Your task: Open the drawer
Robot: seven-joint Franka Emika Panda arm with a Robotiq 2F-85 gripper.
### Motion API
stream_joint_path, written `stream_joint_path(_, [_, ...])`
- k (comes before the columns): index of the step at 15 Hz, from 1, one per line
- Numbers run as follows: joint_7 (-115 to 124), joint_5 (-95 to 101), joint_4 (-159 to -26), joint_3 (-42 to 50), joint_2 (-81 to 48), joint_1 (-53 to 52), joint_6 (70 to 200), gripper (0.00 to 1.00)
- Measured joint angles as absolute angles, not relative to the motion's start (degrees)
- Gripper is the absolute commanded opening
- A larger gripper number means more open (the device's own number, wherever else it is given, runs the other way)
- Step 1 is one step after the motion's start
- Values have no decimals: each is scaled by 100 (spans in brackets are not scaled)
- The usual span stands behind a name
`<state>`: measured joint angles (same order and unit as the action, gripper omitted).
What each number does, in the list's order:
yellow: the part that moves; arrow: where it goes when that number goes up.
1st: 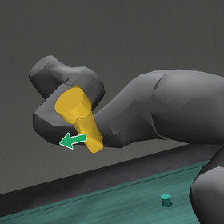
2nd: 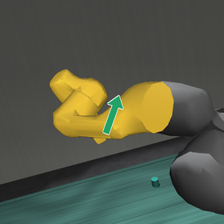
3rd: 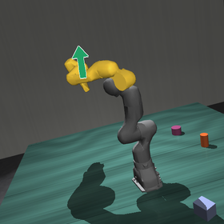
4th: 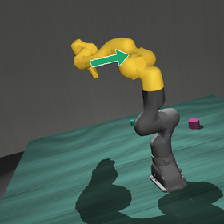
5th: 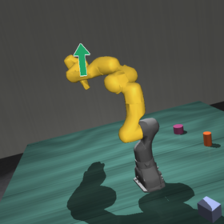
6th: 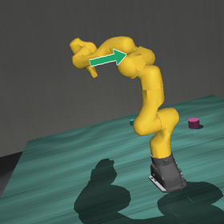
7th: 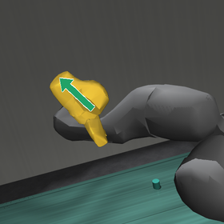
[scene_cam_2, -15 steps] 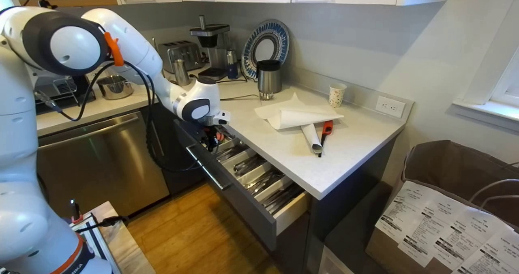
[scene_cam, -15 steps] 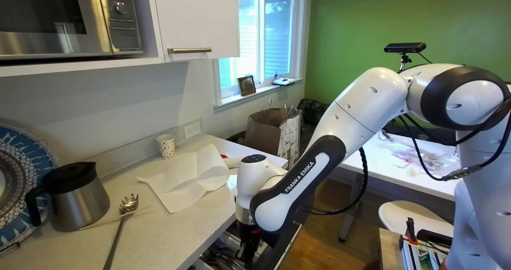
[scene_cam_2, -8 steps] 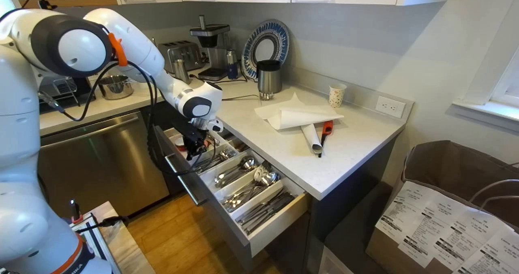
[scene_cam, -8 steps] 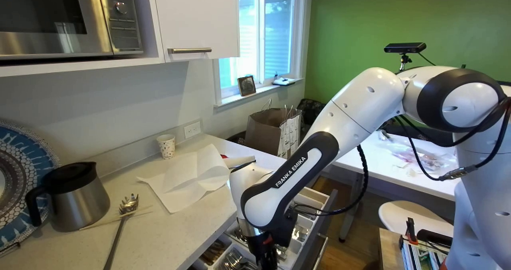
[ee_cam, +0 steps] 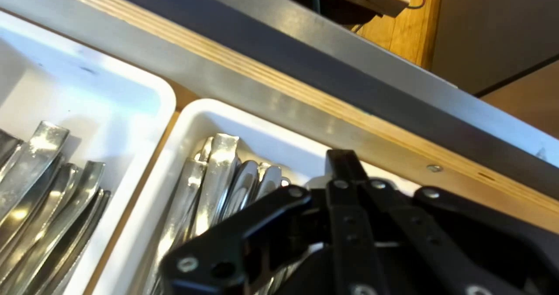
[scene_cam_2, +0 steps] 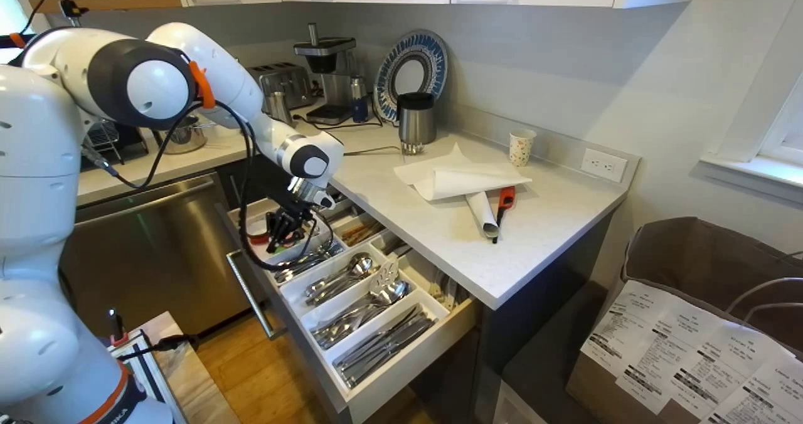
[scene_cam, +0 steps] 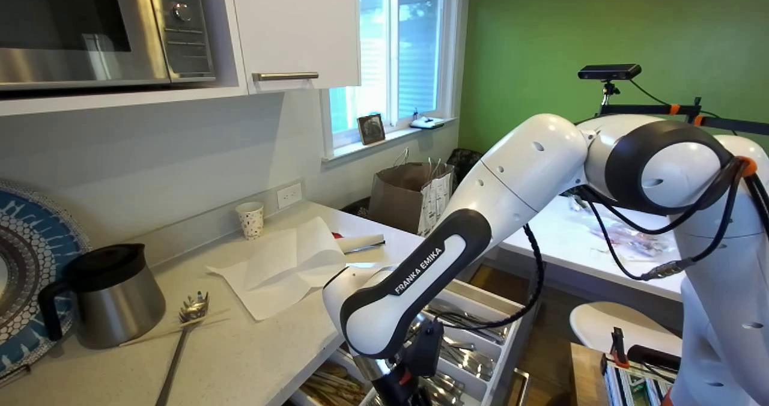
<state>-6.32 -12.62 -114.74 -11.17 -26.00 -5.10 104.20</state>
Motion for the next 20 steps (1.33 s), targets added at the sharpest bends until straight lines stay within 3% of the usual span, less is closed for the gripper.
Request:
stream_joint_path(8, [-799,-1029,-10665,-1128,-3207,-836,9087,0])
stream_joint_path(12, [-619,-751,-10348,-1062,-3344,-956,9168,2])
stream_joint_path(13, [-521,-633,-10304,-1018,-3294,-981,9325,27])
stream_joint_path(15, [-335,-489,-10266,-951,-3089,-985,9607,30])
stream_joint_path(20, [262,-282,-10473,-901,-2259,-1050,10411,68])
